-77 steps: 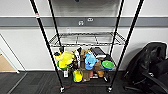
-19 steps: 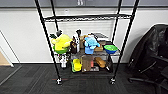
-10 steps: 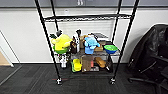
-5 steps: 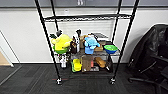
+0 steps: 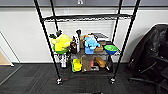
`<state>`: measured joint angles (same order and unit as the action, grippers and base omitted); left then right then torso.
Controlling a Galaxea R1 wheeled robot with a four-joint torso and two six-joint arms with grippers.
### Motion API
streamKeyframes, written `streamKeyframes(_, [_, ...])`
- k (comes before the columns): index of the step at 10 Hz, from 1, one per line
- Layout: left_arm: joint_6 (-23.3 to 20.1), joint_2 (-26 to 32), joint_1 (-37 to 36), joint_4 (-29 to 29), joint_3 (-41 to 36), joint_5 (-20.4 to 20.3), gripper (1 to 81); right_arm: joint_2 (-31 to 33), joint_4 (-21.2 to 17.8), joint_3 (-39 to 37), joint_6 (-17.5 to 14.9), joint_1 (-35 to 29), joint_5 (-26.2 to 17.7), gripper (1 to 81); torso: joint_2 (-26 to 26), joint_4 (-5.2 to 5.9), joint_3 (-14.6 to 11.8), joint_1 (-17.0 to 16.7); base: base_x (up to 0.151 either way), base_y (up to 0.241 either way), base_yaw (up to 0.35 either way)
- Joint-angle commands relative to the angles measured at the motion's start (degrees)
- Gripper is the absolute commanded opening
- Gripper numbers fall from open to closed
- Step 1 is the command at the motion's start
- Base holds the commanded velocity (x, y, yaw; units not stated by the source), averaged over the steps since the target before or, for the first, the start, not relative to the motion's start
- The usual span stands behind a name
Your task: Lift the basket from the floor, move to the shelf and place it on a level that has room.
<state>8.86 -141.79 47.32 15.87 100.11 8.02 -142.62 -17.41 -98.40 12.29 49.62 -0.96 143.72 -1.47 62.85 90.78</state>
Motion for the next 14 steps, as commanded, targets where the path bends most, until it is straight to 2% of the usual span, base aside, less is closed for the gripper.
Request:
streamKeyframes(1, [0.19, 0.8, -8.16, 1.71, -4.57, 1.73, 1.0, 3.27, -1.4, 7.89, 1.68, -8.86, 0.96, 1.0, -5.53, 0.0, 0.0, -3.56, 0.0, 0.0, 0.0])
streamKeyframes(7, [0.19, 1.68, -9.75, 2.15, -5.8, 2.17, 1.0, 4.6, -0.61, 8.68, 2.04, -10.63, 0.88, 1.0, -17.29, 0.0, 0.04, -10.99, 0.0, 0.0, 0.0])
streamKeyframes(8, [0.19, 1.77, -9.75, 2.15, -5.8, 2.09, 1.0, 4.59, -0.52, 8.59, 1.95, -10.45, 0.88, 1.0, -19.23, 0.0, -4.43, -12.22, 0.0, 0.0, 0.0])
streamKeyframes(11, [0.19, 1.85, -9.75, 2.23, -6.24, 1.91, 1.0, 4.51, -0.43, 8.68, 1.77, -10.28, 0.88, 1.0, -23.78, 0.0, -6.87, -15.01, 0.0, 0.0, 0.0])
streamKeyframes(12, [0.19, 2.29, -9.75, 2.15, -6.85, 1.82, 1.0, 4.51, -0.43, 8.68, 1.69, -10.28, 0.88, 1.0, -25.35, -2.18, -8.53, -16.04, 0.0, 0.0, 0.0])
streamKeyframes(13, [0.19, 2.65, -9.75, 2.15, -7.29, 1.82, 1.0, 4.51, -0.43, 8.59, 1.6, -10.19, 0.88, 1.0, -27.3, -0.33, -4.81, -17.31, 0.0, 0.0, 0.0])
streamKeyframes(14, [0.19, 3.35, -9.75, 2.15, -7.73, 1.82, 1.0, 4.51, -0.43, 8.59, 1.34, -10.18, 0.88, 1.0, -28.83, -0.7, -6.25, -18.36, 0.0, 0.0, 0.0])
